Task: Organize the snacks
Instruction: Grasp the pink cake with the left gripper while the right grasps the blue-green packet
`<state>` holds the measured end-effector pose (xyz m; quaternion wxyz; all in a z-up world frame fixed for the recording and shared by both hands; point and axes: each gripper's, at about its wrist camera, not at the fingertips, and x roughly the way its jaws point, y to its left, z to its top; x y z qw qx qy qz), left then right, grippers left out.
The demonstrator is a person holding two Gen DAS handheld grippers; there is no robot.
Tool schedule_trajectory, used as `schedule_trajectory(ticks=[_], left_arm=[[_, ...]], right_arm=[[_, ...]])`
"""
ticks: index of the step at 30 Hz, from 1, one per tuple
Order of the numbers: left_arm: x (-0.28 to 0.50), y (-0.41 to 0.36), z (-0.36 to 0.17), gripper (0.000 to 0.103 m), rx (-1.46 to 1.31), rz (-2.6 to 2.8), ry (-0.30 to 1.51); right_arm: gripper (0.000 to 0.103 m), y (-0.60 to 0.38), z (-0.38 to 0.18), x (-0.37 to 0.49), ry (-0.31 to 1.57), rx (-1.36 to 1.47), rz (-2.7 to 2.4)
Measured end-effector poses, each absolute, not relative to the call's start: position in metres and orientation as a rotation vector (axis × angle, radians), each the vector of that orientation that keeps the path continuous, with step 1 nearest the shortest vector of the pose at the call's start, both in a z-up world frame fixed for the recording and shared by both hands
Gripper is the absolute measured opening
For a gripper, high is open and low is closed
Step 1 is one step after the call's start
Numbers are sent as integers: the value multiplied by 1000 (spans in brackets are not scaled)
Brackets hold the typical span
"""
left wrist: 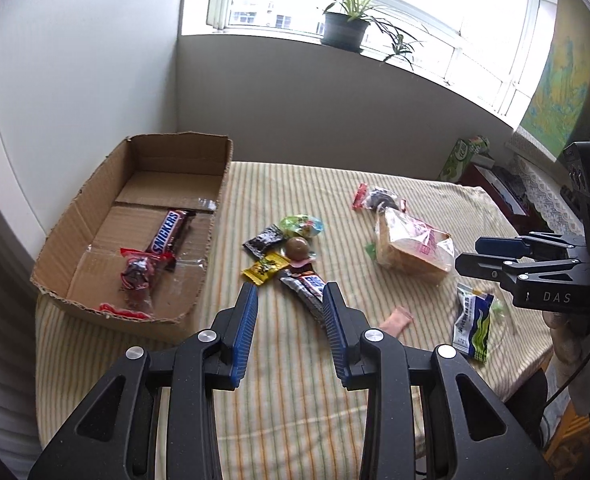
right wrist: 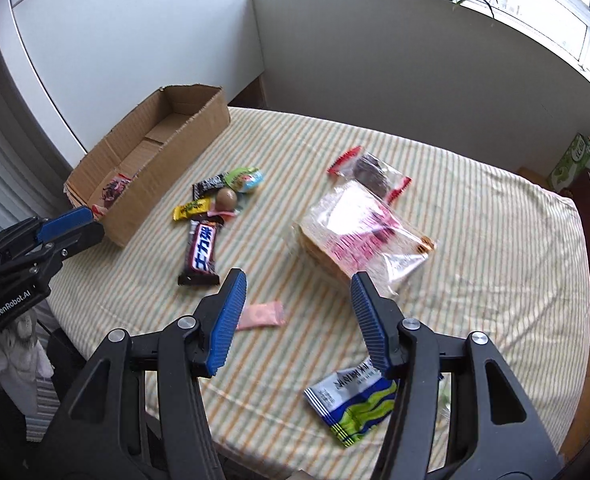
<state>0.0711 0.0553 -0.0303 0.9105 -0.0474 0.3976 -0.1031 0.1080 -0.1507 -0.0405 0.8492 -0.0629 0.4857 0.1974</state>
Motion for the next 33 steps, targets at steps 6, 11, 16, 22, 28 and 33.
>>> schedule_trajectory(ticks=[6,11,16,22,28,33], left_arm=[[70,21,-40,32,-51,-277,855],[71,-6,-51,32,-4,-324,890],[77,-29,-63,32,51,-388,935],[83,-52,-83,32,153,-439,996],[96,-64,-100,32,223,-459,1040],[107,-69,-111,32,265,-461,1071]], right_arm=[[57,-184,-70,96,1102,-189,379],[58,-207,-94,96,1221,-102,303],[58,-215,-109,97,1287,1,296],[58,-209,-120,105,1309,20,282],[58,-206,-126,115,1304,8,269],[58,-205,-125,120,1296,-17,243]])
